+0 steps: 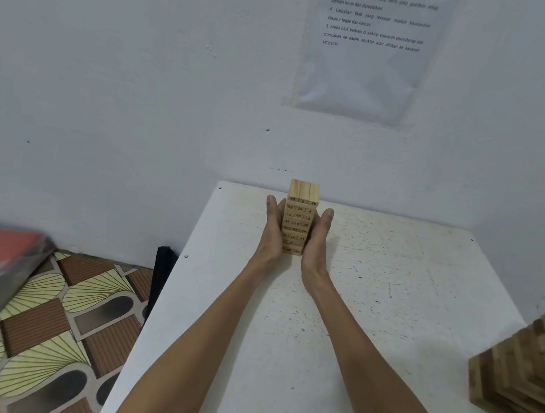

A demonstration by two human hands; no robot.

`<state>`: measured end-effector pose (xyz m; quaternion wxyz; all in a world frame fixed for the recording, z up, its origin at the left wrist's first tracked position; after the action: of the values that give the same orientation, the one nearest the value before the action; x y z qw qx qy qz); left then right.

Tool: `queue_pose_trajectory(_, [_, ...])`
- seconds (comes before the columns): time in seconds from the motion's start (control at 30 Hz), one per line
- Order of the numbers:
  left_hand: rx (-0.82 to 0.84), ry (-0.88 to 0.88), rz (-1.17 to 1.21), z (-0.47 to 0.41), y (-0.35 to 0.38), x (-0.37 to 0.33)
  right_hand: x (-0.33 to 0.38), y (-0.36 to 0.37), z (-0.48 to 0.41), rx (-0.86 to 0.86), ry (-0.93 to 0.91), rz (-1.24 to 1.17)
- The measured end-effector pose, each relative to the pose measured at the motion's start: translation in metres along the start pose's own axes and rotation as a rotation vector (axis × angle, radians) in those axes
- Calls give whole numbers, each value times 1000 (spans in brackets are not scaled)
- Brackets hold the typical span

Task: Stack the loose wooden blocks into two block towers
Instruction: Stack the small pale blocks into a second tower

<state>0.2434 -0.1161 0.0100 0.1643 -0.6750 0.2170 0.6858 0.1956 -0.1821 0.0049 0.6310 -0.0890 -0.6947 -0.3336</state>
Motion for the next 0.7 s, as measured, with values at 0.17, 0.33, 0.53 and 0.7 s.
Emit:
queue_pose_trajectory(0.17, [2,-14,24,1,4,4,-6,4,-1,-20,-11,5])
queue_pose_trajectory(0.33, [-8,-72,86,-2,5,13,-12,4,-5,-24,-10,18])
queue_pose_trajectory(0.53, [0,-57,107,-1,6,6,-13,4,-5,-27,-18,36])
queue_pose_trajectory(0.7, [-4,-51,76,-1,5,7,-12,3,-5,-37,-2,34])
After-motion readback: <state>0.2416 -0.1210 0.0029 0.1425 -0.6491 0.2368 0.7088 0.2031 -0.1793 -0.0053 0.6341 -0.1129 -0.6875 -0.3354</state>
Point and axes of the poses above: each hand's wrist, its own z-axis away from the middle knuckle, its own y-axis out of the palm, x = y × z, the point moved 1 cm from there along -z, towards the middle knuckle, and after that the axes turned 10 degrees about -z, right-handed, at the moved point
